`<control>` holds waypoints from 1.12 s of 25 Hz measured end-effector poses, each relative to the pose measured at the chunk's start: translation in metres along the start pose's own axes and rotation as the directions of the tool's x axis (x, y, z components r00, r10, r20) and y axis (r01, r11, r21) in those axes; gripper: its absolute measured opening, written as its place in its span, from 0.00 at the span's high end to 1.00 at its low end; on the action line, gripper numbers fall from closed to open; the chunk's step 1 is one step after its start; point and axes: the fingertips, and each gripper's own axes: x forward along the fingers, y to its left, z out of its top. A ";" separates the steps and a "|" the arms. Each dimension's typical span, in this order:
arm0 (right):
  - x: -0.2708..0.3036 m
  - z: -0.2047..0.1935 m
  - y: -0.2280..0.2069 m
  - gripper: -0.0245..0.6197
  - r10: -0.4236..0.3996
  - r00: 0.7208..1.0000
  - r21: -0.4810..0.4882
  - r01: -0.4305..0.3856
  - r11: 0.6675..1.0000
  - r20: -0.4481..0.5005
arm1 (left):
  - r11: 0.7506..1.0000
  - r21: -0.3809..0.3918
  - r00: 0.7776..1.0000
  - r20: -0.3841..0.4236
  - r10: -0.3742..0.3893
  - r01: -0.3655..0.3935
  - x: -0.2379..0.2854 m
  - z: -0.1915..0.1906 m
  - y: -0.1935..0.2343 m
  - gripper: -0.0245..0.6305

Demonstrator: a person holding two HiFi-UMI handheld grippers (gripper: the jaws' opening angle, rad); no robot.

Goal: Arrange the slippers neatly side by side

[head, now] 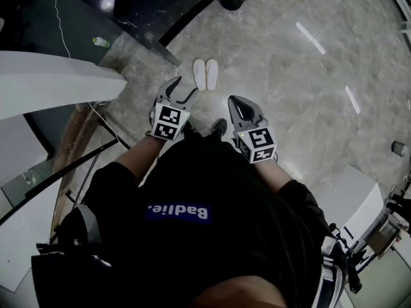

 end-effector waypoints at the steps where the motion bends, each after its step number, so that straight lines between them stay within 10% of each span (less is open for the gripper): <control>1: -0.004 0.006 0.005 0.96 0.002 1.000 -0.007 -0.002 1.000 0.010 | 1.000 -0.003 0.999 0.028 -0.023 0.023 -0.009 0.011 -0.010 0.62; 7: -0.021 0.039 0.025 0.96 0.012 0.997 -0.103 -0.004 0.995 0.070 | 0.981 -0.007 0.971 0.145 -0.189 0.192 -0.062 0.050 -0.061 0.62; 19: -0.041 0.130 0.070 0.96 0.082 0.970 -0.149 -0.048 0.988 0.231 | 0.958 -0.017 0.895 0.362 -0.261 0.286 -0.123 0.143 -0.054 0.62; 23: -0.041 0.129 0.081 0.96 0.080 0.968 -0.151 -0.045 0.987 0.237 | 0.971 0.028 0.883 0.411 -0.227 0.237 -0.141 0.147 -0.058 0.96; 28: -0.040 0.125 0.084 0.96 0.078 0.964 -0.157 -0.039 0.987 0.253 | 0.975 0.050 0.869 0.446 -0.215 0.216 -0.151 0.147 -0.053 0.96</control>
